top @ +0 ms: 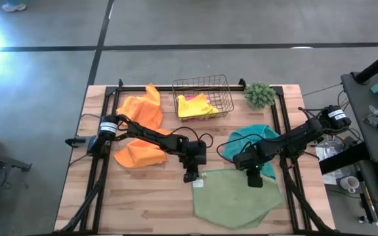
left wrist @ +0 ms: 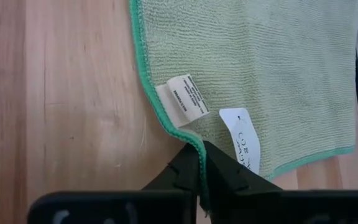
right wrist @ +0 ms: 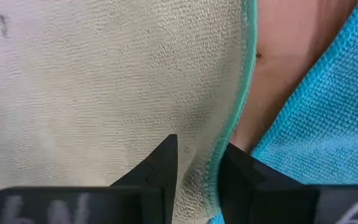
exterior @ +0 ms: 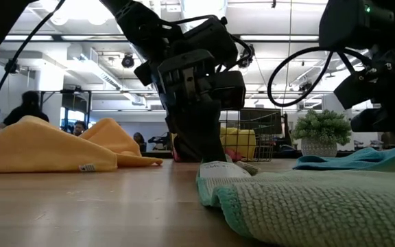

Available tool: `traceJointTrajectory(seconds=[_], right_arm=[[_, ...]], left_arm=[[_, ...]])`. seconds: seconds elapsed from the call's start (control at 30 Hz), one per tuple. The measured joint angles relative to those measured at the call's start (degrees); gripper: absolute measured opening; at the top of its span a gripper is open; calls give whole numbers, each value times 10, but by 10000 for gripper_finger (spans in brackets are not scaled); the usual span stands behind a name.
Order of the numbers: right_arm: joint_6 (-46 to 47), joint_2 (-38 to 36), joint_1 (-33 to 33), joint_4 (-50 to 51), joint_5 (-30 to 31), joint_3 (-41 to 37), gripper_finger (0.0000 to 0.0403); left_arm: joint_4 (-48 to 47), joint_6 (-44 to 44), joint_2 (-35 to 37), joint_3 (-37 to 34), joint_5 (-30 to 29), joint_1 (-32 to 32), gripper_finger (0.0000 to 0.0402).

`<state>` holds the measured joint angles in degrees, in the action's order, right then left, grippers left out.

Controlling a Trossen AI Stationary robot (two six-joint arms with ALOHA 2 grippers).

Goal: Fold microfiber towels
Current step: Fold the green microfiber cloth

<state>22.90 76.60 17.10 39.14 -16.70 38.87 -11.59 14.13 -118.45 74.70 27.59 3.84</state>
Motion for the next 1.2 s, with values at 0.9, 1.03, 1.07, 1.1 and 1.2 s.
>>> traceJointTrajectory(seconds=[0.9,1.03,1.07,1.1,1.2], right_arm=[[5,5,-3,60,32,42,138],[1,13,-3,60,31,33,146],[2,19,-3,62,30,29,143],[4,26,-3,64,28,26,138],[9,44,-3,62,25,24,105]], left_arm=[[-55,-66,33,3,-28,0,0],[-55,-67,33,3,-28,0,0],[-55,-67,33,3,-28,0,0],[-55,-67,33,3,-28,0,0],[-55,-67,33,3,-28,-1,0]])
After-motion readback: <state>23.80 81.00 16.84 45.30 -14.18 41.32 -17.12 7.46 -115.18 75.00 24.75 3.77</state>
